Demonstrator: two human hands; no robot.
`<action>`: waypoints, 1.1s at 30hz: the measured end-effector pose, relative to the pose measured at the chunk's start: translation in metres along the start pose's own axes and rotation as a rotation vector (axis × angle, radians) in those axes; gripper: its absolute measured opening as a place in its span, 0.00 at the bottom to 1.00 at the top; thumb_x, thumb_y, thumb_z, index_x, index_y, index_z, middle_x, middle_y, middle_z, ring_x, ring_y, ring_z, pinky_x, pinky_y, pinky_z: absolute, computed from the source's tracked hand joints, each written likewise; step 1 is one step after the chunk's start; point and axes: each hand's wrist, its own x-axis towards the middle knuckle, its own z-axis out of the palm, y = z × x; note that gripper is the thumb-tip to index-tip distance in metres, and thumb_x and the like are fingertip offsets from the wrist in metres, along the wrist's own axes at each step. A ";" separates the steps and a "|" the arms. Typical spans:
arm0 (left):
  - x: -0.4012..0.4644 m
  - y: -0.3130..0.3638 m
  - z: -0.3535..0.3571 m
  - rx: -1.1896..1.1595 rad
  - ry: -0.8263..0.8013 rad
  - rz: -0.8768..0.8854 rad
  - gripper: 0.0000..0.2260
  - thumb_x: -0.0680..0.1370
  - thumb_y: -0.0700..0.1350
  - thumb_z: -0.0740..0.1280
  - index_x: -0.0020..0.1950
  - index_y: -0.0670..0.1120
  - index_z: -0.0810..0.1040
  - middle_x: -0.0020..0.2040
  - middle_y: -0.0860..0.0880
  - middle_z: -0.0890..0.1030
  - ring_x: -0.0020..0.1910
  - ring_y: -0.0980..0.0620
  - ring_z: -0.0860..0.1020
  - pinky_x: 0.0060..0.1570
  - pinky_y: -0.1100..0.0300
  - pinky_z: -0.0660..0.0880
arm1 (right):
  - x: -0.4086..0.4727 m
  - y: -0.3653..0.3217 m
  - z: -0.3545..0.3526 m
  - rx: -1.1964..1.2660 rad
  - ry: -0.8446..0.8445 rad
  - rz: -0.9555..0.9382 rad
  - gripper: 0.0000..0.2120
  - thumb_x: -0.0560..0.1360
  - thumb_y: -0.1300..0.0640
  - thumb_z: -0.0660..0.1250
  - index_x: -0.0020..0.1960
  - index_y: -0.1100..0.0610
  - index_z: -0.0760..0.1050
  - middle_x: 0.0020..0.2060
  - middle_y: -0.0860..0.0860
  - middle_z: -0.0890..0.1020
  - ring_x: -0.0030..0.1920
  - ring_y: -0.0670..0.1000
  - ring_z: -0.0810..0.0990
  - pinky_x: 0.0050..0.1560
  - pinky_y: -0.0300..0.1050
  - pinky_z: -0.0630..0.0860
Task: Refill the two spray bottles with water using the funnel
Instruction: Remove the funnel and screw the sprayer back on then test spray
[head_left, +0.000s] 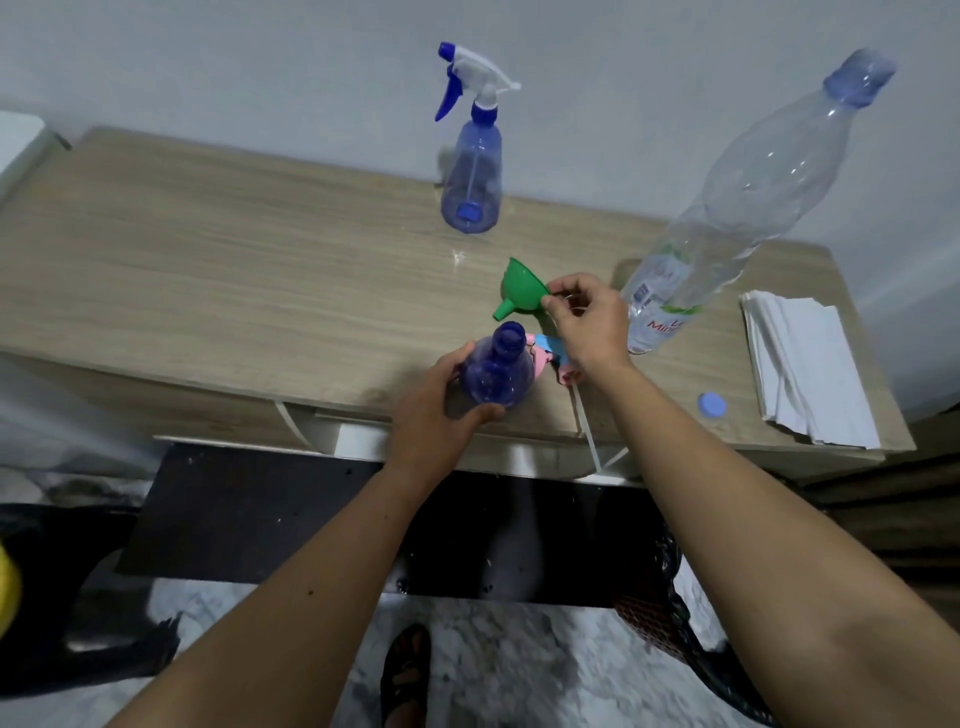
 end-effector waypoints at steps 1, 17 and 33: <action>0.000 0.000 0.001 0.001 0.002 0.004 0.36 0.69 0.43 0.84 0.75 0.50 0.76 0.62 0.60 0.82 0.60 0.70 0.78 0.62 0.73 0.72 | 0.001 0.001 0.000 -0.007 0.002 0.000 0.06 0.77 0.62 0.75 0.53 0.55 0.84 0.47 0.51 0.86 0.44 0.45 0.81 0.43 0.25 0.74; -0.004 0.005 0.001 0.040 0.012 -0.003 0.36 0.70 0.46 0.84 0.76 0.52 0.75 0.65 0.60 0.80 0.60 0.72 0.76 0.59 0.78 0.69 | -0.024 -0.002 -0.018 0.094 0.052 0.042 0.08 0.76 0.64 0.76 0.55 0.59 0.82 0.40 0.51 0.82 0.34 0.33 0.78 0.38 0.26 0.75; -0.002 0.004 0.002 0.095 0.032 0.055 0.34 0.70 0.49 0.83 0.74 0.54 0.76 0.65 0.63 0.80 0.62 0.67 0.78 0.61 0.75 0.70 | -0.079 0.020 -0.031 -0.090 0.007 0.296 0.19 0.68 0.43 0.82 0.52 0.53 0.85 0.34 0.44 0.82 0.37 0.44 0.80 0.50 0.40 0.78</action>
